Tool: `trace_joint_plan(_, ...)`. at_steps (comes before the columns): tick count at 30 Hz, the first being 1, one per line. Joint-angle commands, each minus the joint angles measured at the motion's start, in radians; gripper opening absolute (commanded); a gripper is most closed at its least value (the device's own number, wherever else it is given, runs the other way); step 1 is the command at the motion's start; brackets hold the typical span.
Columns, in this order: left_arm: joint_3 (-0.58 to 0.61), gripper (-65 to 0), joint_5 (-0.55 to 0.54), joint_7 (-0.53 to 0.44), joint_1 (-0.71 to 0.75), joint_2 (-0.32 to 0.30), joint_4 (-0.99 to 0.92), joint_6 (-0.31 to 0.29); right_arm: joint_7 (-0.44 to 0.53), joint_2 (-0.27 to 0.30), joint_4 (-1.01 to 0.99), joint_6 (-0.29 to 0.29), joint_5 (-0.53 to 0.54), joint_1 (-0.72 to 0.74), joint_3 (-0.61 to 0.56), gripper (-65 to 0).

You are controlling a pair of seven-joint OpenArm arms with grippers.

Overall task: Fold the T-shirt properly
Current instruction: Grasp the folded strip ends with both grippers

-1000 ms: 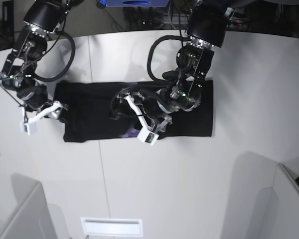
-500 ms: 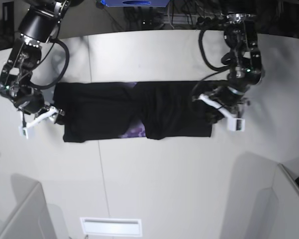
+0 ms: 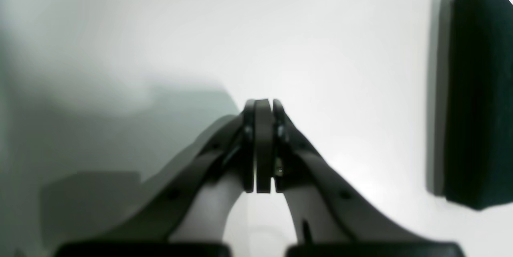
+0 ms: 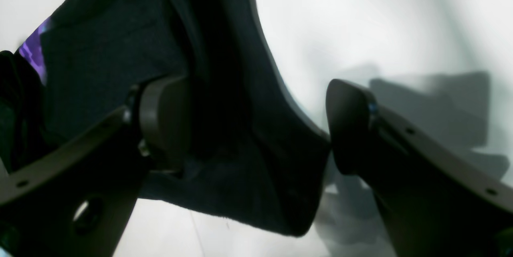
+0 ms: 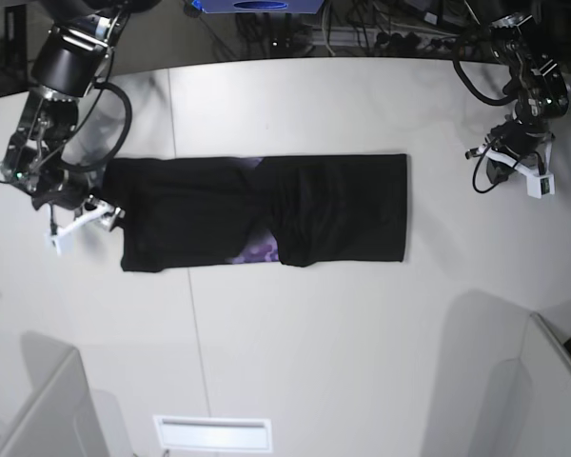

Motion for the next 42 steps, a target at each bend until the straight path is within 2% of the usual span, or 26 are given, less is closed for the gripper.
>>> trace_joint_plan(1, 0.01, -65.0, -0.015, -0.05, 0.009, -0.013, 0.006, -0.009, 0.002, 0.004, 0.005, 0.029, 0.011, 0.013, 0.001, -16.1)
trace_joint_plan(3, 0.051, -65.0, -0.015, -0.096, 0.023, -0.013, -0.004, -0.009, 0.002, -0.01, -0.009, 0.064, 0.009, 0.012, 0.0, -16.4)
trace_joint_plan(5, 0.096, -65.0, -0.015, -0.125, 0.026, -0.013, -0.006, -0.009, 0.002, -0.013, -0.029, 0.075, 0.009, 0.012, 0.0, -16.5)
trace_joint_plan(11, 0.195, -65.0, -0.015, -0.139, 0.013, -0.01, -0.024, -0.007, 0.008, -0.016, -0.041, 0.076, 0.011, -0.008, -0.103, -16.8)
trace_joint_plan(13, 0.237, -65.0, -0.009, -0.139, -0.007, -0.009, -0.024, -0.006, 0.011, -0.019, -0.045, 0.076, 0.011, -0.011, -0.101, -17.1)
trace_joint_plan(16, 0.287, -65.0, 0.086, -0.14, -0.019, 0.002, -0.026, -0.006, 0.011, -0.019, -0.047, 0.076, 0.011, -0.014, -0.072, -21.0)
trace_joint_plan(18, 0.29, -65.0, 0.16, -0.14, -0.033, 0.033, -0.026, -0.006, 0.011, -0.019, -0.047, 0.076, 0.011, -0.014, -0.072, -25.5)
trace_joint_plan(21, 0.298, -65.0, 0.233, -0.14, -0.062, 0.065, -0.037, -0.006, 0.012, -0.017, -0.047, 0.076, 0.009, -0.014, -0.069, -35.6)
trace_joint_plan(26, 0.364, -65.0, 0.253, -0.139, -0.116, 0.069, -0.106, -0.007, 0.012, -0.017, -0.042, 0.07, 0.005, 0.006, -0.074, -65.0)
trace_joint_plan(31, 0.453, -65.0, 0.253, -0.139, -0.142, 0.068, -0.122, -0.007, 0.011, -0.013, -0.035, 0.056, 0.002, 0.033, -0.077, -65.0)
trace_joint_plan(35, 0.481, -65.0, 0.253, -0.139, -0.145, 0.068, -0.119, -0.007, 0.011, -0.013, 0.027, -0.023, 0.0, 0.036, -0.098, -65.0)
trace_joint_plan(39, 0.518, -65.0, 0.253, -0.134, -0.154, 0.066, -0.115, -0.007, 0.011, 0.012, 0.122, -0.054, 0.0, 0.018, -0.204, -65.0)
trace_joint_plan(42, 0.528, -65.0, 0.255, -0.134, -0.155, 0.063, -0.113, -0.007, 0.012, 0.012, 0.218, -0.138, 0.0, 0.004, -0.275, -65.0)
